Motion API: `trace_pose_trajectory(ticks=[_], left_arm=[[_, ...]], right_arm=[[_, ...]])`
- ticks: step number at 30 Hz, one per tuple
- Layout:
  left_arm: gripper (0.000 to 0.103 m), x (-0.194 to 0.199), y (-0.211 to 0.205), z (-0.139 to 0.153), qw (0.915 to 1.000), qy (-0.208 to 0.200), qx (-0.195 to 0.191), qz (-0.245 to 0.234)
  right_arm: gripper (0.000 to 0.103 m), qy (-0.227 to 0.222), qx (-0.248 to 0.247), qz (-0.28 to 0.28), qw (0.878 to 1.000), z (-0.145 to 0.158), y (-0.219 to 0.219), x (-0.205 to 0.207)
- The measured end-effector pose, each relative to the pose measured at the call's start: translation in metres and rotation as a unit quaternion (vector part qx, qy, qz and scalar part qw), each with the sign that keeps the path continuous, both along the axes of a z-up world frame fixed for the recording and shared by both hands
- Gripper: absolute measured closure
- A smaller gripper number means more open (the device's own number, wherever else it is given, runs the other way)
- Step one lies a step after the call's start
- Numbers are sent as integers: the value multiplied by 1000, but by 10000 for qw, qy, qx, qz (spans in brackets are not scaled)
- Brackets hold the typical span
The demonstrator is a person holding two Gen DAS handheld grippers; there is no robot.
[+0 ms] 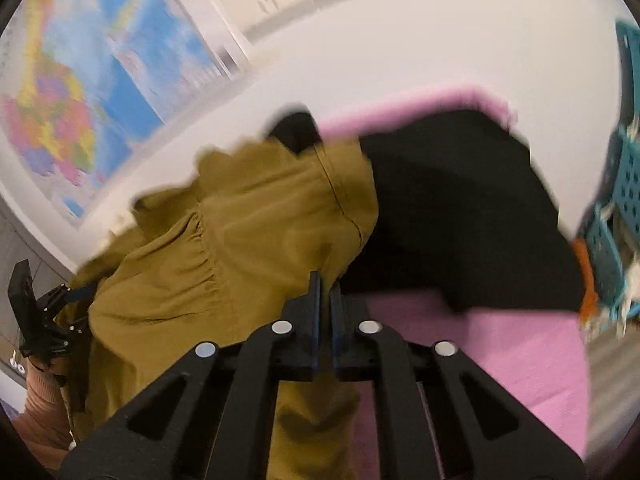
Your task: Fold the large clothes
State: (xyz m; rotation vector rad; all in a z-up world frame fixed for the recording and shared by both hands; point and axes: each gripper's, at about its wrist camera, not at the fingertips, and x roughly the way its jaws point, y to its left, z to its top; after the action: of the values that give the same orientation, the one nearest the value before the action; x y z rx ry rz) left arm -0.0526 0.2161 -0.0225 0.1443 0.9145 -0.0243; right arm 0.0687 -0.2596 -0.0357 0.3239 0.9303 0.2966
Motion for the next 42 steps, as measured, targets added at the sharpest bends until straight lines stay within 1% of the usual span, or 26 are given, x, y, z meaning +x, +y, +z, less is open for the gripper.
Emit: trace_pose_trajectory(ticks=[1, 3, 5, 6, 8, 11, 12, 14, 15, 16, 17, 18, 19, 20, 22, 24, 26, 27, 28, 29, 31, 33, 35, 38, 40, 42], left_arm=[[29, 0, 4, -5, 9998, 92, -179, -36], [22, -1, 11, -11, 9993, 181, -304, 154], [19, -8, 20, -10, 9973, 58, -732, -26], [15, -11, 24, -8, 9960, 19, -889, -41], [13, -16, 27, -3, 9943, -75, -1064, -56], [10, -13, 36, 1, 9896, -122, -1425, -164], [9, -11, 36, 2, 9891, -83, -1461, -161], [11, 1, 31, -4, 9909, 30, -1344, -109], [18, 8, 29, -8, 9911, 97, -1322, -99], [33, 15, 27, -14, 9914, 202, -1294, -70], [41, 21, 29, -17, 9926, 254, -1189, -11], [59, 24, 27, -20, 9943, 262, -1032, 47], [69, 26, 26, -22, 9959, 232, -867, 68], [70, 26, 26, -20, 9967, 179, -789, 59], [79, 22, 25, -11, 9979, -12, -640, 40], [79, 13, 24, 8, 9987, -401, -312, 29], [78, -4, 21, 32, 9951, -986, -38, -70], [66, -9, 19, 38, 9935, -1127, 85, -133], [39, -12, 17, 38, 9931, -1126, 252, -190], [30, -11, 17, 34, 9940, -994, 426, -129], [28, -7, 24, 21, 9967, -705, 409, -61], [27, -4, 36, 11, 9989, -441, 135, 110], [27, -7, 47, 12, 9984, -451, -293, 155], [23, -12, 48, 17, 9969, -547, -565, 24], [23, -7, 42, 11, 9976, -450, -519, -28], [24, 3, 35, 0, 9992, -278, -300, 19]], right_arm=[[92, 131, -20, 6, 9999, -7, 1, 1], [77, 157, -38, -19, 9999, -13, 4, -1], [71, 2, -111, -40, 9999, -5, 6, -8], [67, -115, -201, -51, 9997, 2, 8, -11], [57, -457, -460, -168, 9978, 22, 11, -17], [56, -875, -630, 86, 9941, 45, 31, -24], [56, -930, -646, 237, 9933, 47, 41, -24], [55, -936, -645, 700, 9910, 47, 67, -21], [55, -933, -713, 890, 9891, 45, 82, -18], [55, -926, -811, 1053, 9868, 42, 95, -16], [55, -881, -915, 1268, 9838, 36, 111, -12], [55, -835, -945, 1395, 9822, 32, 122, -8], [55, -749, -949, 1514, 9810, 25, 134, -4], [55, -638, -930, 1646, 9799, 18, 145, 0], [55, -565, -895, 1878, 9765, 11, 161, 0], [55, -659, -842, 2149, 9708, 10, 176, -6], [55, -717, -952, 2462, 9619, 7, 193, -10], [55, -699, -1209, 2598, 9555, 2, 203, -13], [55, -589, -1602, 2668, 9485, -9, 212, -14], [55, -475, -1785, 2653, 9463, -16, 216, -13], [56, -219, -1976, 2597, 9450, -29, 216, -9], [56, -180, -1750, 2496, 9522, -29, 209, -7], [55, -247, -1695, 2360, 9565, -21, 203, -8], [55, -531, -1553, 2232, 9608, -1, 195, -9], [55, -676, -1609, 1976, 9646, 7, 188, -3], [55, -566, -1450, 1819, 9709, 7, 178, 12]])
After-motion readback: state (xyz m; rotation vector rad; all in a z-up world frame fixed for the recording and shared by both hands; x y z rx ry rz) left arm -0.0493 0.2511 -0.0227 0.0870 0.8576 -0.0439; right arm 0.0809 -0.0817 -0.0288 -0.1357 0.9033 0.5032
